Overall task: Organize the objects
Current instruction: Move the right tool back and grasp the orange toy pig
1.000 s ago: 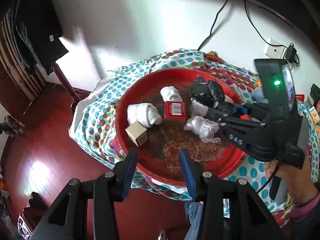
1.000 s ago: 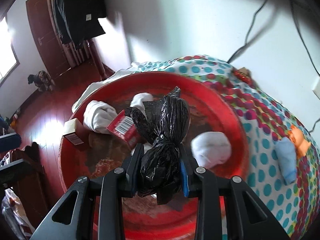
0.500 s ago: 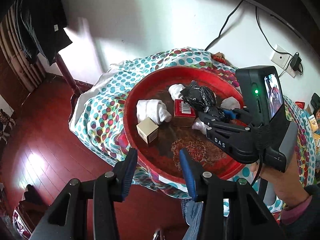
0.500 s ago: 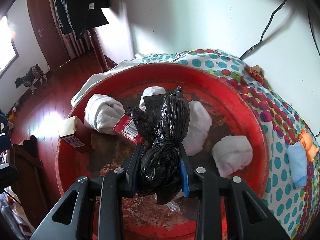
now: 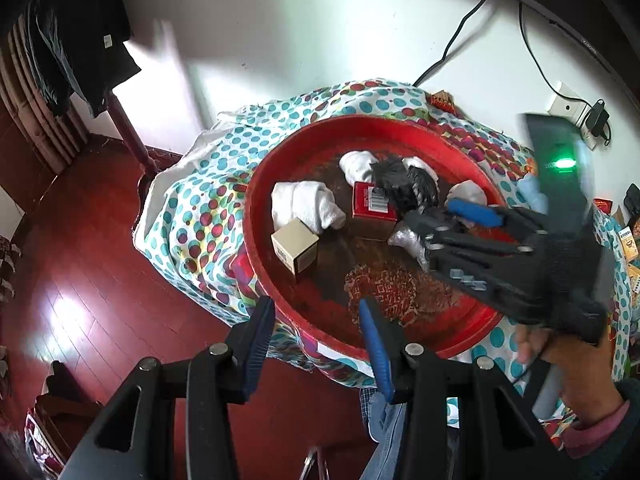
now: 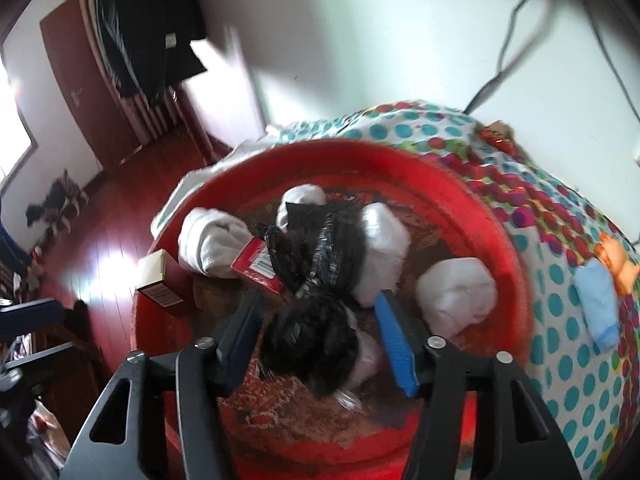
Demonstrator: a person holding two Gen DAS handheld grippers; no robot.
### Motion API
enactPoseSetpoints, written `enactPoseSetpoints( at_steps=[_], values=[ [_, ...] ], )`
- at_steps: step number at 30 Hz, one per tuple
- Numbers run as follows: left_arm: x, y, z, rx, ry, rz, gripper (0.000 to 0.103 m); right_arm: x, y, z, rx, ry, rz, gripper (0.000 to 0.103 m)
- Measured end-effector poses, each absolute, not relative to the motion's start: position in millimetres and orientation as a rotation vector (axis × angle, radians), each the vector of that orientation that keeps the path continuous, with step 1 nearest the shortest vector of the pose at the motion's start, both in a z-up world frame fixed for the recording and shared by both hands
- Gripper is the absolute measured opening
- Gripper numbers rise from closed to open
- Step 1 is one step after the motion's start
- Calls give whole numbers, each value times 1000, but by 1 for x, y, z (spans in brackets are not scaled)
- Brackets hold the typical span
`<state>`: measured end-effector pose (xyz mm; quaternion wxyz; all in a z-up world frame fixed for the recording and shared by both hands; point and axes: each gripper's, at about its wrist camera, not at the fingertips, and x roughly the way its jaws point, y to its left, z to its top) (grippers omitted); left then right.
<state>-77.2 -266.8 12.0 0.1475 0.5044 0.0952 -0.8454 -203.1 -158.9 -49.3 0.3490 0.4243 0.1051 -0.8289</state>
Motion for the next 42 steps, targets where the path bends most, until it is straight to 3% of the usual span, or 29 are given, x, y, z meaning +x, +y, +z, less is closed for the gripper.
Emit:
enactPoseSetpoints(
  at_steps=[9,21,26,37,42],
  values=[
    [-89,-250,-6,1519,211,-2415,45,-230,-48,-40,1126,116,-2317,60],
    [-108,-211,-24,1588,108,-2467,45,-339,94,-47,1235,114,-2579,61],
    [-124,-192,-30,1630,113,-2484,45,-371,99,-61,1248,215,-2521,64],
    [-167,-120,-38,1726,-80,-2581,45,-414,76,-89,1191,458,-2401,68],
    [-183,-93,-46,1780,-105,-2612,45,-431,68,-95,1143,458,-2364,68]
  ],
)
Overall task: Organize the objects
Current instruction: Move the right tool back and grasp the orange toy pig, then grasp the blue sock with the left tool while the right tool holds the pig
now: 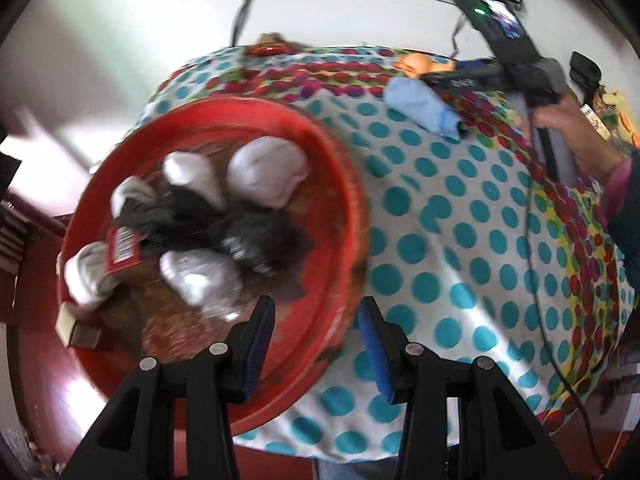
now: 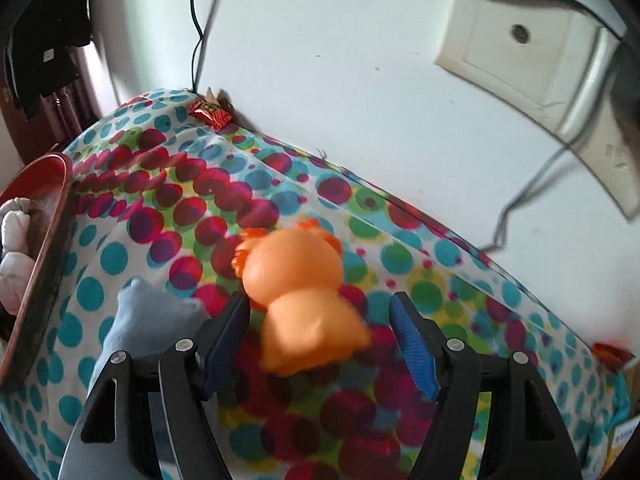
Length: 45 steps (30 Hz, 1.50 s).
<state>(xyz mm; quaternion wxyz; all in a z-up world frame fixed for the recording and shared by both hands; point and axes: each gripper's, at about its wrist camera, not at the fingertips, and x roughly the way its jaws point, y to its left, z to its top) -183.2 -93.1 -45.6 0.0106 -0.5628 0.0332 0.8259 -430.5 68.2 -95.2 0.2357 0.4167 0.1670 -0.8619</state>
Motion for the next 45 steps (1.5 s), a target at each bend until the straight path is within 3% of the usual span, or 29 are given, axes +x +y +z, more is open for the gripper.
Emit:
enactPoseSetpoints(
  at_steps=[1,4,7,19,34,45],
  values=[
    [-186,-88,-47,-1754,109,2567,45,-432,67,-96,1134,447,-2364,67],
    [-194,-75,-49,-1749,128,2547,45,-434,64,-100,1134,388,-2344,49],
    [-201,-66,-52,-1747,138,2533,45,-429,64,-102,1138,355,-2366,46],
    [-218,-46,-59,-1740,139,2606,55,-392,128,-97,1196,196,-2537,46],
    [-203,-8,-59,-1701,298,2634,56,-306,237,-97,1250,104,-2704,46],
    [-210,19,-65,-1695,258,2648,56,-299,243,-98,1263,126,-2720,46]
  ],
)
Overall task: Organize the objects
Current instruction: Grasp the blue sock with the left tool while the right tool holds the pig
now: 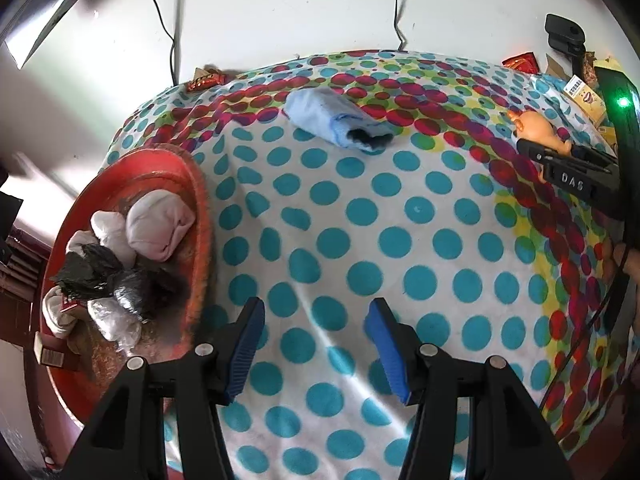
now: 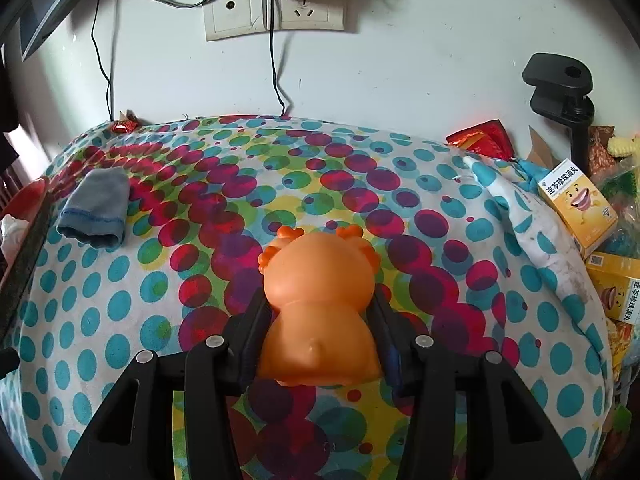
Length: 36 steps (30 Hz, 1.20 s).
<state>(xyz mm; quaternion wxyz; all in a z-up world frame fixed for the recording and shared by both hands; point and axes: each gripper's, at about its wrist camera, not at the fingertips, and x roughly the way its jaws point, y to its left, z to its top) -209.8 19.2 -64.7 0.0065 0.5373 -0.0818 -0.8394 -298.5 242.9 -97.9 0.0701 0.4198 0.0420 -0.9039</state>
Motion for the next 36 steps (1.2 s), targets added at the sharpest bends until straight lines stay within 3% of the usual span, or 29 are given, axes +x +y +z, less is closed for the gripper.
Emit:
enactPoseSetpoints(
  at_steps=[8,15,23,36],
  values=[
    [-227,28,-71,1690,-131,-2681,56,-302,243,-103,1305,115,-2705,46],
    [-256,6,-59,1689,189,-2722,56,-303,246,-105,1305,114,-2702,47],
    [-307,12,-40,1607,179,-2804,56,-302,245,-104,1305,110,-2693,49],
    [-368,-10,-85,1727,587,-2585,56,-302,245,-105,1304,104,-2690,51]
  ],
)
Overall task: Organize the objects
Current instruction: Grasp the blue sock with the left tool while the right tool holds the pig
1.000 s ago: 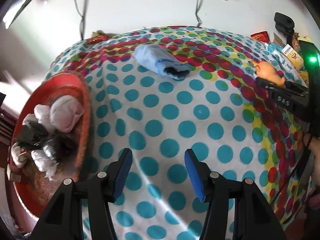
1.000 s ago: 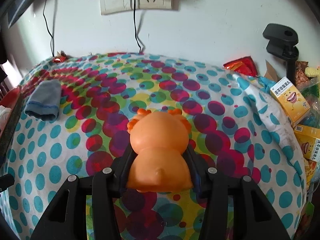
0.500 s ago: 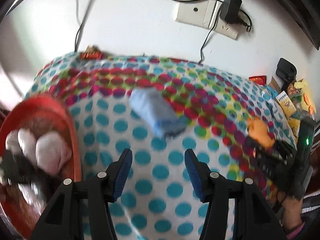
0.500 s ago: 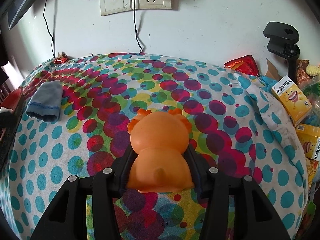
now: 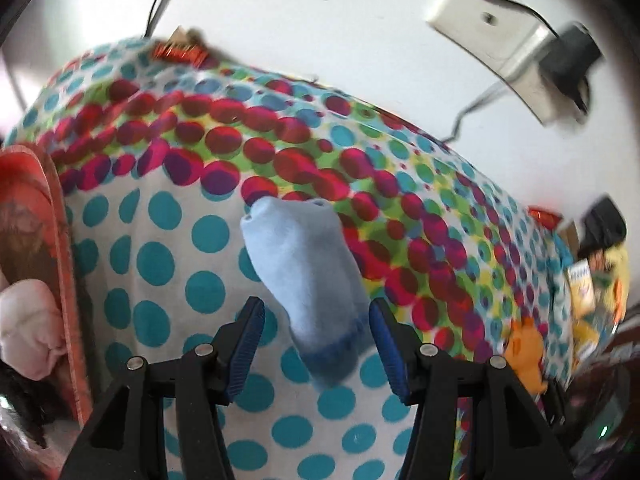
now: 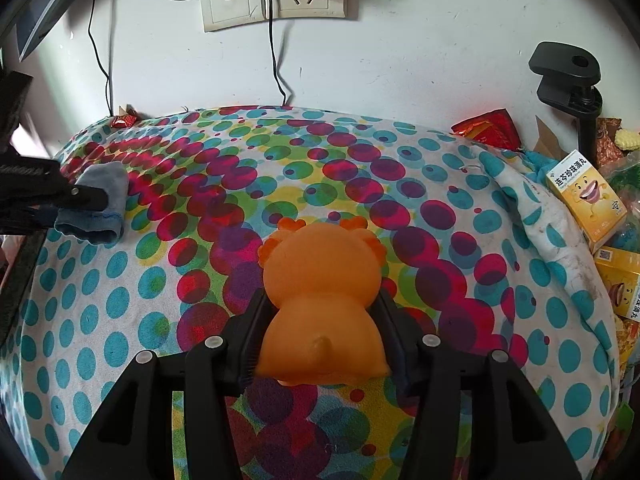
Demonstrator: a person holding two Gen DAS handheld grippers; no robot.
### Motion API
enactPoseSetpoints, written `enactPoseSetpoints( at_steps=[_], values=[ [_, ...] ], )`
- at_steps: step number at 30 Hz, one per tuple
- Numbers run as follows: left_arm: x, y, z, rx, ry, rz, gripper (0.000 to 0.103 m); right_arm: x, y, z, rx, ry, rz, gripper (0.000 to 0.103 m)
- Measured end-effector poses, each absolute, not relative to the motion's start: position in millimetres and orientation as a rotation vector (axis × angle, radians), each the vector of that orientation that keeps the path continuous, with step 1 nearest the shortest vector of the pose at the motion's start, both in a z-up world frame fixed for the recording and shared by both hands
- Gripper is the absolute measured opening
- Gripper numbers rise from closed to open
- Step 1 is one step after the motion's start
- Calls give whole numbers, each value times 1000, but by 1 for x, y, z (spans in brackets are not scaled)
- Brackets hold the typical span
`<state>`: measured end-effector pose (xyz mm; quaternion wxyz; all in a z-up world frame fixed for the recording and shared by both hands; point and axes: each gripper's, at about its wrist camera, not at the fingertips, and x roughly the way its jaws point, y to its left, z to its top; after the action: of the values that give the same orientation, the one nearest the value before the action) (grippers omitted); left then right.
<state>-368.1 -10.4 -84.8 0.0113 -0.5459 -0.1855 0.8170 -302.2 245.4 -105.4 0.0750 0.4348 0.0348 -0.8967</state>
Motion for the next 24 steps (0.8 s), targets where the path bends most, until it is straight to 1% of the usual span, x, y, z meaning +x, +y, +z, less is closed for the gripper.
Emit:
enactPoseSetpoints(
  at_steps=[3,11,14,15,16,17,19,24],
  values=[
    [-375,-12,-89,-1708,-638,2531,56,-302,245,-106,1305,105,-2690,52],
    [-387,1,-93,-1753,-555,2572,55,-300,243,-105,1303,94,-2687,53],
    [-388,6,-94,-1751,-486,2599,54,-300,242,-105,1304,95,-2686,53],
    [-387,8,-94,-1758,-449,2612,49,-300,242,-105,1304,97,-2687,53],
    [-386,11,-93,-1763,-400,2627,40,-300,242,-106,1304,96,-2687,53],
    [-384,13,-93,-1763,-365,2634,37,-300,242,-106,1304,95,-2686,54],
    [-382,16,-94,-1754,-298,2643,33,-300,242,-106,1304,96,-2686,54],
    [-374,14,-91,-1726,-259,2648,27,-300,241,-107,1306,105,-2682,56]
  ],
)
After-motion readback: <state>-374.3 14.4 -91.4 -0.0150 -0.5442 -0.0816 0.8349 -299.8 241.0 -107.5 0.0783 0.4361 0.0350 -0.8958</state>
